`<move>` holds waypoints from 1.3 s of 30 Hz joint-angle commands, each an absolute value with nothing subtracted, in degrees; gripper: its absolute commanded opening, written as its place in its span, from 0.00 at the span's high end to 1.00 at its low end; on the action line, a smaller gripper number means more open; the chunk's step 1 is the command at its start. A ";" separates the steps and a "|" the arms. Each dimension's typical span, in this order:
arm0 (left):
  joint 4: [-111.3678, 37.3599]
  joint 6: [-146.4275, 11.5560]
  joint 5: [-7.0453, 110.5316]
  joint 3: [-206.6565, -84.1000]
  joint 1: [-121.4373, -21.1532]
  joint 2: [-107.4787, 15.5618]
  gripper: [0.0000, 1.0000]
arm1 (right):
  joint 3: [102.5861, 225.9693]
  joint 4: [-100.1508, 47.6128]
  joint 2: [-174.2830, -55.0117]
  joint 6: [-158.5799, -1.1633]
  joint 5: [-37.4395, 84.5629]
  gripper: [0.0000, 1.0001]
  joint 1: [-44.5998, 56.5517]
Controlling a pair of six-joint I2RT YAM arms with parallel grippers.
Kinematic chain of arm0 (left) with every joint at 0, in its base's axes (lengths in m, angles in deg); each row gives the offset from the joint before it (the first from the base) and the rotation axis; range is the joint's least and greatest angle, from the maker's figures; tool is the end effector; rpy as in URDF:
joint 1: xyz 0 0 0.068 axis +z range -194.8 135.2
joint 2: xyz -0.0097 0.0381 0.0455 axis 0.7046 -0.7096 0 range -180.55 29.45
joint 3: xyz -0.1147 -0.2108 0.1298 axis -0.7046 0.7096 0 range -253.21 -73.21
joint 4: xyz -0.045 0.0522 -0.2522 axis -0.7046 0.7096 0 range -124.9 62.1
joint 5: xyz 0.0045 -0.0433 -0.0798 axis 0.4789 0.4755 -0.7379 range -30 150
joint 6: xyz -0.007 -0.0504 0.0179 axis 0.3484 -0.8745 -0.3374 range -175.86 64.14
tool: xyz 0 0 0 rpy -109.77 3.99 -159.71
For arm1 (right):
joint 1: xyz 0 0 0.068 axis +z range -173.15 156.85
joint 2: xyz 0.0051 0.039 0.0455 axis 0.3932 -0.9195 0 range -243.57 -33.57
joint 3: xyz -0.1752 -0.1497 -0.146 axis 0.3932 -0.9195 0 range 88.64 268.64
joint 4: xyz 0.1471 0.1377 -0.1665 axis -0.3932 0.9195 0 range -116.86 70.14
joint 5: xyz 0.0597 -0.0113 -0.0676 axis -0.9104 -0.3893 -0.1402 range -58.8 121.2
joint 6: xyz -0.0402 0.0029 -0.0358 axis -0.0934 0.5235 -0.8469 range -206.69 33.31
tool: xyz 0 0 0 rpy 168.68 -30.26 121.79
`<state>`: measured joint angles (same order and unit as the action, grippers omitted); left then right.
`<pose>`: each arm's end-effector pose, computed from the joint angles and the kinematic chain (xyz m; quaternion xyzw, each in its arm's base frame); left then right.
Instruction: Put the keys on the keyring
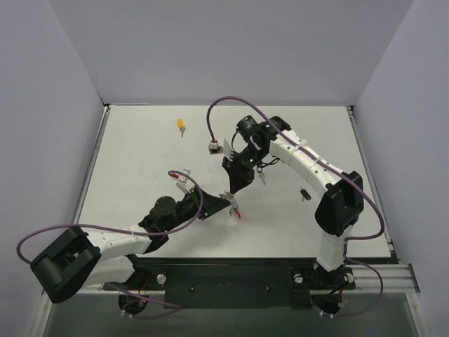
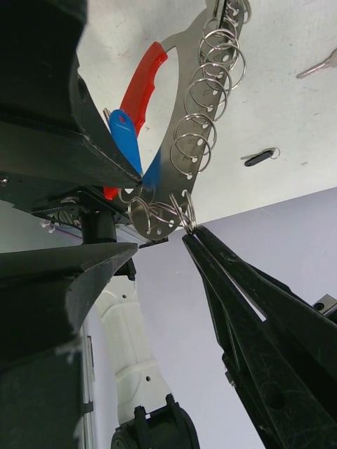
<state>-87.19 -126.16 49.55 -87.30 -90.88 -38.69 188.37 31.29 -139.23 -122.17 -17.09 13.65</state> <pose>0.1500 -0.1652 0.1920 -0.0880 0.7123 -0.6236 0.3099 0.2913 0.2512 0.3142 -0.5985 0.6641 0.4010 0.2000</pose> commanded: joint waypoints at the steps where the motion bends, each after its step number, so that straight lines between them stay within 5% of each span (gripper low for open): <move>1: -86.40 -125.99 51.39 -89.29 -91.20 -36.74 0.53 | 187.78 33.43 -138.33 -122.99 -20.04 1.00 13.50; 12: -90.44 -128.01 51.74 -90.44 -91.20 -40.16 0.57 | 187.70 33.43 -138.16 -122.99 -20.12 1.00 13.50; 26: -96.78 -130.12 50.95 -90.61 -91.11 -43.76 0.86 | 187.52 33.52 -138.16 -123.07 -20.30 1.00 13.50; 35: -90.80 -129.86 52.79 -90.96 -90.94 -41.39 0.72 | 187.35 33.34 -138.24 -123.07 -20.39 1.00 13.41; 39: -89.66 -128.98 53.06 -91.05 -90.94 -41.04 0.88 | 187.34 33.43 -138.33 -123.07 -20.56 1.00 13.41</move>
